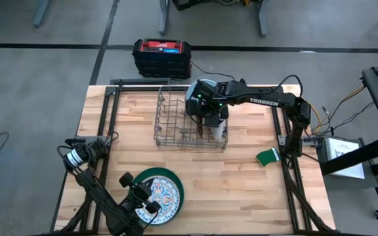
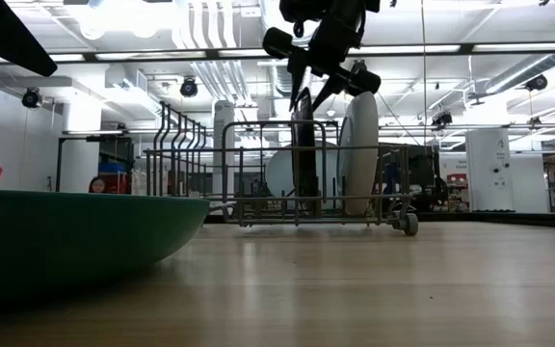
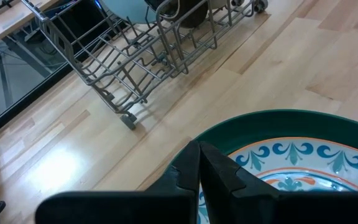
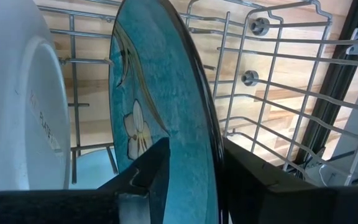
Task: Sort dishes
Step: Put the blue plate in the dishwasher rack
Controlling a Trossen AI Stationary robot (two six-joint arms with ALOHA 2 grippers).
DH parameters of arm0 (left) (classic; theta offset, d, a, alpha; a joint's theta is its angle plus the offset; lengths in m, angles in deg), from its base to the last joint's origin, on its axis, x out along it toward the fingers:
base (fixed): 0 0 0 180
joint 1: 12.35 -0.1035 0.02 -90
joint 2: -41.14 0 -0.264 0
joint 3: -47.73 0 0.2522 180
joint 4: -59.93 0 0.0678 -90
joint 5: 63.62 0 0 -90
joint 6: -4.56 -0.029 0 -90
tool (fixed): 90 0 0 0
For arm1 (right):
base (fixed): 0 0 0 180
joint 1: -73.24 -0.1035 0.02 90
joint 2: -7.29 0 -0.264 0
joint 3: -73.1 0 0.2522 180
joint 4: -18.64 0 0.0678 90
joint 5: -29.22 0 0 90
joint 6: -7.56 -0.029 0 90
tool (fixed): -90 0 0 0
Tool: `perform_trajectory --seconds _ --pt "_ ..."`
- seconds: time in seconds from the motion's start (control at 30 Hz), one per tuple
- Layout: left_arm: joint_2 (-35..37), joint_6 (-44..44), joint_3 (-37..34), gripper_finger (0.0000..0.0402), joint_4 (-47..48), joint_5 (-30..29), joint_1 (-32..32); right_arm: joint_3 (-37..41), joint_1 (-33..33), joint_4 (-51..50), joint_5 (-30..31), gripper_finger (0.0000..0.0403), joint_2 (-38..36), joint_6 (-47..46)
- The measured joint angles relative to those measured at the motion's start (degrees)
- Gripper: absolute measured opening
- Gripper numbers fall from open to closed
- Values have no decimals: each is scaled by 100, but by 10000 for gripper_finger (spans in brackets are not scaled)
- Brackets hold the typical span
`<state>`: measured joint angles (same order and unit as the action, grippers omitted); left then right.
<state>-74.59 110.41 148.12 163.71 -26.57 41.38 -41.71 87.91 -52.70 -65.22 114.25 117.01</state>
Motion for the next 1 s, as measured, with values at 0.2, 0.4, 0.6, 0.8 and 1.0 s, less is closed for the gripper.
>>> perform_trajectory --seconds 0.2,0.4,0.6,0.8,1.0 --pt "0 0 -2 0 0 0 0 0 0 0 5 137 0 0" --pt "0 15 0 0 0 2 0 0 -1 -4 11 148 2 0" --pt "0 17 0 0 0 71 -24 2 -4 -2 11 154 -20 -74" --pt "0 17 -1 0 0 109 -31 2 -4 0 9 152 -26 -254" --pt "0 17 -1 0 0 109 -31 2 -4 10 77 157 -31 -269"
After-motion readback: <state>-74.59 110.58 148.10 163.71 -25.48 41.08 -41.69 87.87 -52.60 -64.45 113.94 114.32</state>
